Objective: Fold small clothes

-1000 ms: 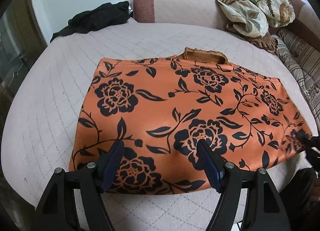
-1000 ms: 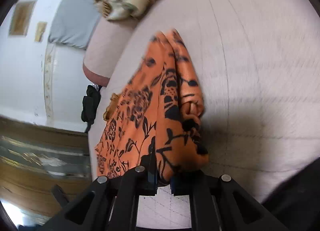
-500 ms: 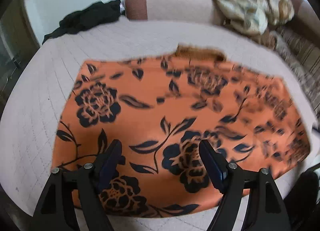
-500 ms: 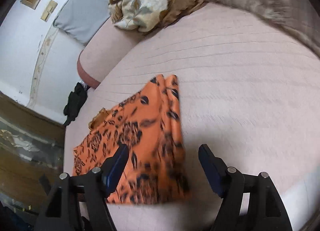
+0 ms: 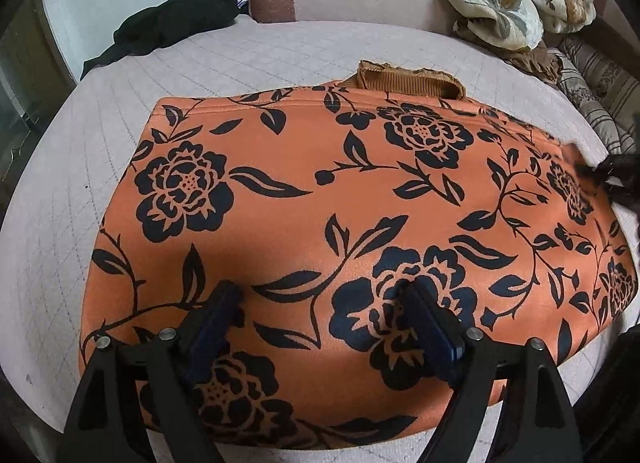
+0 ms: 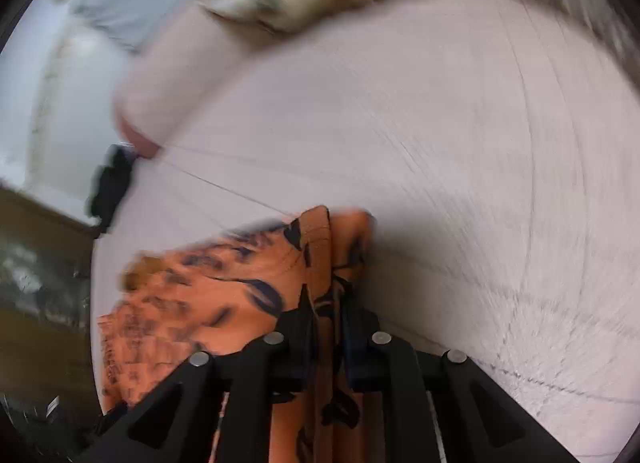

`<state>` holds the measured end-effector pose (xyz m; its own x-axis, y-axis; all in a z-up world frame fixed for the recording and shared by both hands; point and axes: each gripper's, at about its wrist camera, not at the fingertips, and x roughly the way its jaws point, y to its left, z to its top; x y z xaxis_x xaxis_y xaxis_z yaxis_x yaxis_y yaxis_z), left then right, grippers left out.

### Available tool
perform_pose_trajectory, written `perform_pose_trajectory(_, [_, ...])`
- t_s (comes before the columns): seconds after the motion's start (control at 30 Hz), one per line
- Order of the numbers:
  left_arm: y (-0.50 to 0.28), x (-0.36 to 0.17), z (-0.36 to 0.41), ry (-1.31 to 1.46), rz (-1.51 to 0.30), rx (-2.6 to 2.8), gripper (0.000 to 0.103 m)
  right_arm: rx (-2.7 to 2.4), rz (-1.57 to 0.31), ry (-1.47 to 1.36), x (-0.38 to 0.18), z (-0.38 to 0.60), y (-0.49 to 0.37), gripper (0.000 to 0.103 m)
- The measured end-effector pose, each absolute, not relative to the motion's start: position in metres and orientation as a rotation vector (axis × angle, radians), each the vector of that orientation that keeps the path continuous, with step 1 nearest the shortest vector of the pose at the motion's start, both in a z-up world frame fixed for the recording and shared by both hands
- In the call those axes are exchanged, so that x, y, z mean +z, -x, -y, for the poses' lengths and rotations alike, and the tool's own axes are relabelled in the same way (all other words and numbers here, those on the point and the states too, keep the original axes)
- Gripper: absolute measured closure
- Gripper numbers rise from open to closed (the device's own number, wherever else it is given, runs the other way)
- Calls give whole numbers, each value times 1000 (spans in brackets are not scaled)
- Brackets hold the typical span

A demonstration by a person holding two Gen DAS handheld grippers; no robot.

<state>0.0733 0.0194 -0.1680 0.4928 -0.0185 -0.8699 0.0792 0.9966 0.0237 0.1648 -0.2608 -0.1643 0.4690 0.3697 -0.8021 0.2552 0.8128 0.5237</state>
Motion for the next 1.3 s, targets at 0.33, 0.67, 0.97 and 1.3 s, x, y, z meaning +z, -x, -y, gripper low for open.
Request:
perform_pose_trajectory(0.33, [-68,-168,-22,-59,-1063,-49,17,109,-922,-525,-64,219,-106,80])
perform_pose_trajectory(0.67, [-42,-146,-26,-39,-1033,-48,17,83,-1070,-836,-146,226,-55,87])
perform_pose_trajectory(0.97, [-36,-140,-30,-37,-1034,-43,17,134,-1030,-770,-147,199,-34,33])
perform_pose_trajectory(1.3, [-40,-145,-24,-13,-1029,-40,17,154,-1014,-946,-130,189,28,29])
